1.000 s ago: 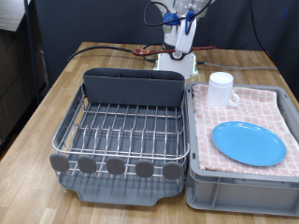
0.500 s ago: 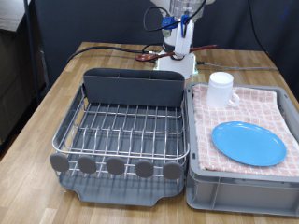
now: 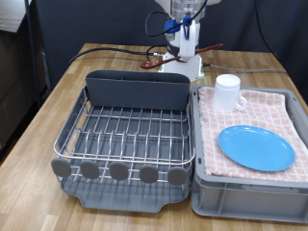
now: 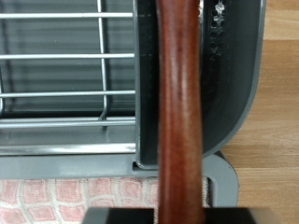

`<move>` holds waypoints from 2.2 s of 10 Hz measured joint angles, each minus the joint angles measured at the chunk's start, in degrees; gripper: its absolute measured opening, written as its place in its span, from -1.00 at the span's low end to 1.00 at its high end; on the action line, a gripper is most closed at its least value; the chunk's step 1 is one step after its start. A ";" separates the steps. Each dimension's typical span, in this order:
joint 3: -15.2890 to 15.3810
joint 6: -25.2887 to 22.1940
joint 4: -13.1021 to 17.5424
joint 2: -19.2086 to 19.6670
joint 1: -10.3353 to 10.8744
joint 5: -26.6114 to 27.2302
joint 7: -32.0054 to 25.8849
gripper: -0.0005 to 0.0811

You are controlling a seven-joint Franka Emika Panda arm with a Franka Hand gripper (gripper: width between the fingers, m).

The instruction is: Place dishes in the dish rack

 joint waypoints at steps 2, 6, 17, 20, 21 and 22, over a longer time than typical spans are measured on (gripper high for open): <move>-1.55 -0.28 0.02 0.06 0.13 2.05 -1.04 -0.75; -7.48 -0.49 0.02 1.29 1.02 8.61 -9.31 -0.75; -15.33 6.59 -0.86 8.66 1.06 11.16 -18.78 -0.75; -14.88 7.00 -0.92 8.66 0.75 10.19 -18.40 0.01; -14.29 7.00 -0.92 8.66 0.35 9.03 -17.77 0.01; -13.38 7.00 -0.89 8.66 -0.13 7.38 -16.48 0.41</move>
